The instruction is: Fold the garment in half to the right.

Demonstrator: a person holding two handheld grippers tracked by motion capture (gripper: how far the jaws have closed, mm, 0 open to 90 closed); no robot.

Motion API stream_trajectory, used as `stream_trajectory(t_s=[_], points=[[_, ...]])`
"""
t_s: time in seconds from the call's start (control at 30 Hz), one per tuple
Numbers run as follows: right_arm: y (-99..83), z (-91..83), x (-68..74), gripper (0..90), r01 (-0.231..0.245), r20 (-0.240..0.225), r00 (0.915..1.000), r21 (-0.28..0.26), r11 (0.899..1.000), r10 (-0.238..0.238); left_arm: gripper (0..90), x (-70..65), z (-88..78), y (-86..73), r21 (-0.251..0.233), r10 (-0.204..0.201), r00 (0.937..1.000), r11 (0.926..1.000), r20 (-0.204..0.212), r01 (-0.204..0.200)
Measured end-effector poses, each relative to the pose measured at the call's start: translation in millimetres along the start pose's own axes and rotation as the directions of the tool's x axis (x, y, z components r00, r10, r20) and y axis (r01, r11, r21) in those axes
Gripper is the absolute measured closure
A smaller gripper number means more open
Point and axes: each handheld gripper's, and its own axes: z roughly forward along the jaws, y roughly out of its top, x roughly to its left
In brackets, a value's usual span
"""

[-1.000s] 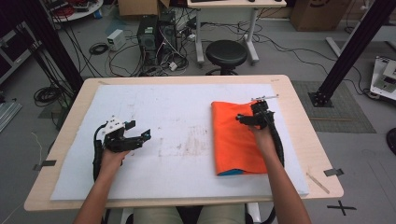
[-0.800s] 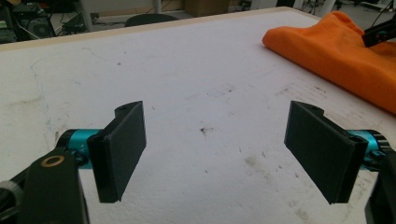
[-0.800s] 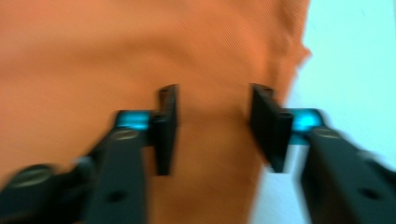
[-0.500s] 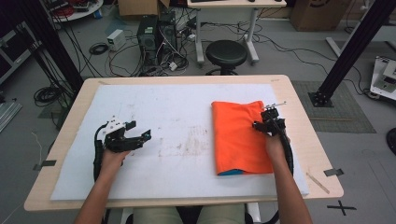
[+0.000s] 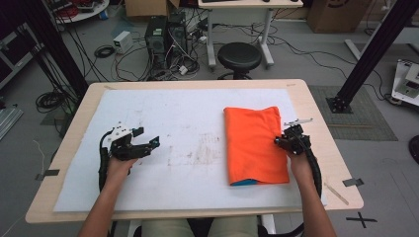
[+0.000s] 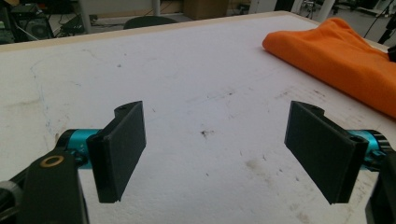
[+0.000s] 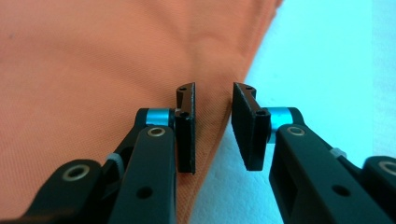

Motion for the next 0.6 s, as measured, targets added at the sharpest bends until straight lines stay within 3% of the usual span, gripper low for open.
stream_trajectory(t_s=[0.03, 0.1, 0.27, 0.37, 0.6], points=[[0.4, -1.0, -0.2, 72.0, -0.004, 0.015, 0.9999, -0.001, 1.0, 0.004, 20.7, -0.3, -0.1, 0.2, -0.001, 0.0, 1.0, 1.0, 0.001, 0.0], [0.8, -4.3, 1.6, 63.2, -0.018, 0.017, 0.9997, -0.019, 1.0, 0.018, 20.6, -0.2, -0.4, 0.5, -0.006, -0.002, 1.0, 1.0, 0.002, 0.002], [0.1, -17.5, 9.3, 40.0, -0.016, -0.034, 0.9993, -0.124, 0.992, 0.012, 19.5, 0.2, -1.6, -0.2, -0.016, -0.008, 0.9999, 0.9998, 0.012, 0.008], [-1.2, -24.1, 16.6, 30.7, -0.019, -0.068, 0.9976, -0.174, 0.985, 0.007, 19.5, 0.3, -2.7, -1.4, -0.03, -0.008, 0.9996, 0.9995, 0.026, 0.008], [-10.4, -35.9, 30.9, 27.0, -0.009, -0.129, 0.9912, -0.263, 0.965, -0.026, 19.5, -0.9, -4.1, -2.8, -0.049, -0.011, 0.9989, 0.9987, 0.046, 0.014]])
